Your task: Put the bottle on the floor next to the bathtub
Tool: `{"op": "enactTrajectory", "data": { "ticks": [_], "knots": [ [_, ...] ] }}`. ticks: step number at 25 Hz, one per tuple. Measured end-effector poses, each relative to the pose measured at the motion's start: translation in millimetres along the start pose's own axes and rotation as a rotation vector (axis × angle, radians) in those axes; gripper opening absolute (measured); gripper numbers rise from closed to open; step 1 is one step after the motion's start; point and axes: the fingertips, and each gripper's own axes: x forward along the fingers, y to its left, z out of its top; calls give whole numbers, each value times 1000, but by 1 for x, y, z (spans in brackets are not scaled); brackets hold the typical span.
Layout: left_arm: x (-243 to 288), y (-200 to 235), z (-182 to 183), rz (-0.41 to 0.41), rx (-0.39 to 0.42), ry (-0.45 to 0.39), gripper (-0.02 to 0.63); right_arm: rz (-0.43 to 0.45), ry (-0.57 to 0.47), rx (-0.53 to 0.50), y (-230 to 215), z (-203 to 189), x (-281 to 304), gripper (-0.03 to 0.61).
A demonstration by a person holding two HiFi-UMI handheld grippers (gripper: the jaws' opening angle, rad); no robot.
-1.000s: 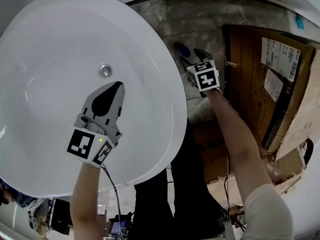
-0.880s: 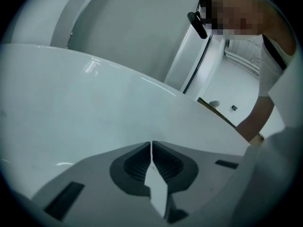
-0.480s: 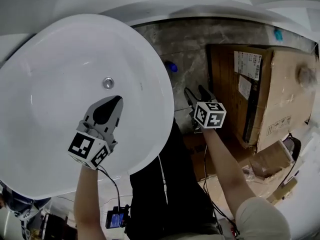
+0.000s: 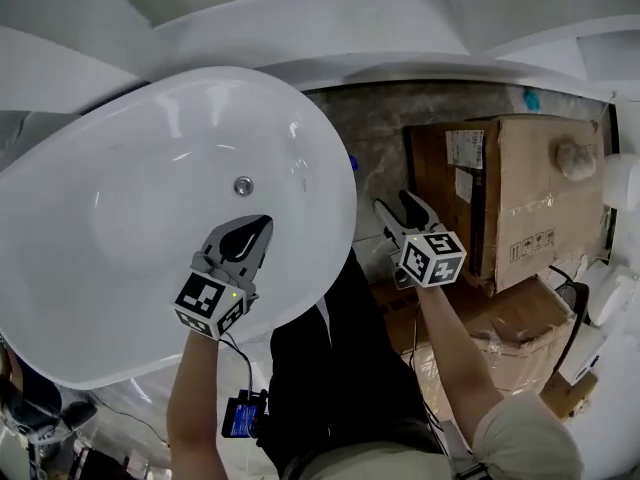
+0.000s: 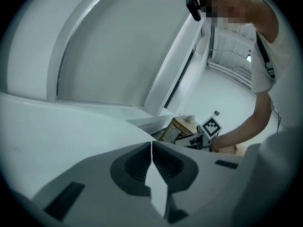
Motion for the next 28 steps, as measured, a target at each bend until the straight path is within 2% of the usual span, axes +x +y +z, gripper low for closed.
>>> {"op": "enactTrajectory", "data": {
  "ticks": [4, 8, 11, 14, 17, 20, 22, 25, 28],
  "knots": [
    [-30, -5, 11, 21, -31, 10, 58, -14, -9, -45, 28, 24, -34, 264],
    [-63, -9, 27, 62, -44, -6, 58, -19, -4, -17, 53, 39, -59, 264],
    [-89, -24, 42, 50, -65, -25, 58, -17, 33, -21, 70, 45, -78, 264],
    [-117, -38, 60, 35, -37, -21, 58, -5, 27, -22, 96, 59, -102, 264],
    [-149, -45, 78, 47, -9, -37, 58, 72, 37, -35, 137, 71, -126, 262],
    [-178, -52, 94, 68, -32, -78, 58, 179, 79, -86, 179, 72, -155, 262],
    [-197, -57, 102, 85, -48, -96, 58, 216, 87, -98, 196, 76, -171, 262],
    [-217, -64, 125, 107, -31, -142, 58, 262, 68, -96, 215, 97, -186, 262],
    [-236, -73, 134, 107, -44, -193, 58, 295, 59, -136, 235, 107, -198, 262]
  ]
}}
